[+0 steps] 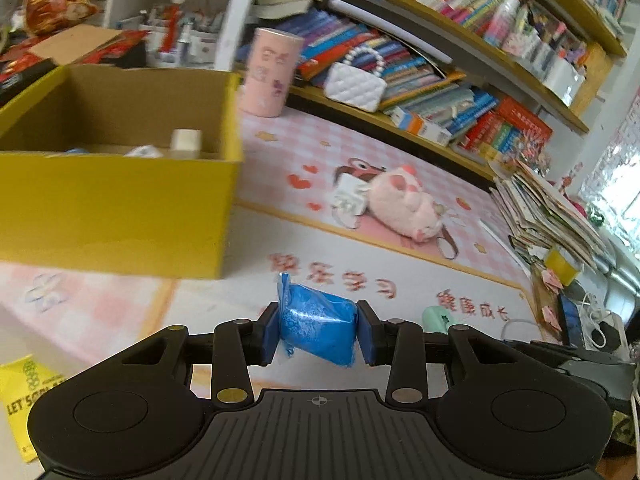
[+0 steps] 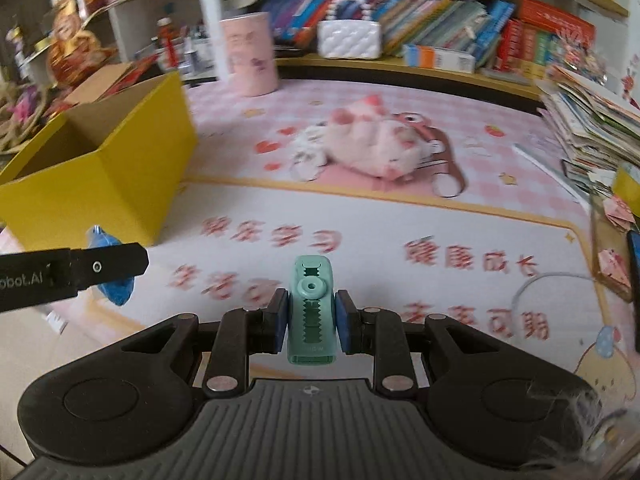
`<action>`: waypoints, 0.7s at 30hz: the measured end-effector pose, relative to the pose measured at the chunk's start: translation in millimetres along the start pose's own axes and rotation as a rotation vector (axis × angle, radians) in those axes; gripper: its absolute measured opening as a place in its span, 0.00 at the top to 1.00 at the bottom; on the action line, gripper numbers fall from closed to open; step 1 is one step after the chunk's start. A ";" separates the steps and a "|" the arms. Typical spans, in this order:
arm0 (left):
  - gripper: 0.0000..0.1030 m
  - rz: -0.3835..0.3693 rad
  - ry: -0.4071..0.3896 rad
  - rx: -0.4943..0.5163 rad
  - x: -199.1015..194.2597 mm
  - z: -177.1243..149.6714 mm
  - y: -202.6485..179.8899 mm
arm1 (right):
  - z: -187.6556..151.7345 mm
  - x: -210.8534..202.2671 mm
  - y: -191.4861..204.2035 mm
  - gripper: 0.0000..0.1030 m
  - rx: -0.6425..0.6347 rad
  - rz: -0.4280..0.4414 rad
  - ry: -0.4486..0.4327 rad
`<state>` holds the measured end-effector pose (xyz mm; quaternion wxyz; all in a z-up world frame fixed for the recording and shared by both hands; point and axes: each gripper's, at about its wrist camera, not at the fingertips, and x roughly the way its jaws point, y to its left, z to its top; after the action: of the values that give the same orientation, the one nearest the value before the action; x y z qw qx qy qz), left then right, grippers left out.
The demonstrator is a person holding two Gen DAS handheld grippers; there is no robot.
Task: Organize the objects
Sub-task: 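Carry the blue packet and green stapler over the yellow box with both tools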
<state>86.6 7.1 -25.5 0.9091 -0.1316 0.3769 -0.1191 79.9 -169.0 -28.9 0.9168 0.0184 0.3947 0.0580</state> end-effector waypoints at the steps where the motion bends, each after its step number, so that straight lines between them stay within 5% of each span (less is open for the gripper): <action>1: 0.64 0.007 -0.004 -0.008 -7.0 -2.6 7.7 | -3.9 -2.5 9.1 0.77 -0.011 0.007 0.004; 21: 0.65 0.123 -0.058 -0.100 -109.4 -43.1 125.9 | -53.8 -24.4 157.4 0.77 -0.135 0.146 0.039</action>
<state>-4.7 153.2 -24.7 0.9175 -0.1568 0.3633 -0.0403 9.8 -16.4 -35.7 0.9015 -0.0160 0.4051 0.1514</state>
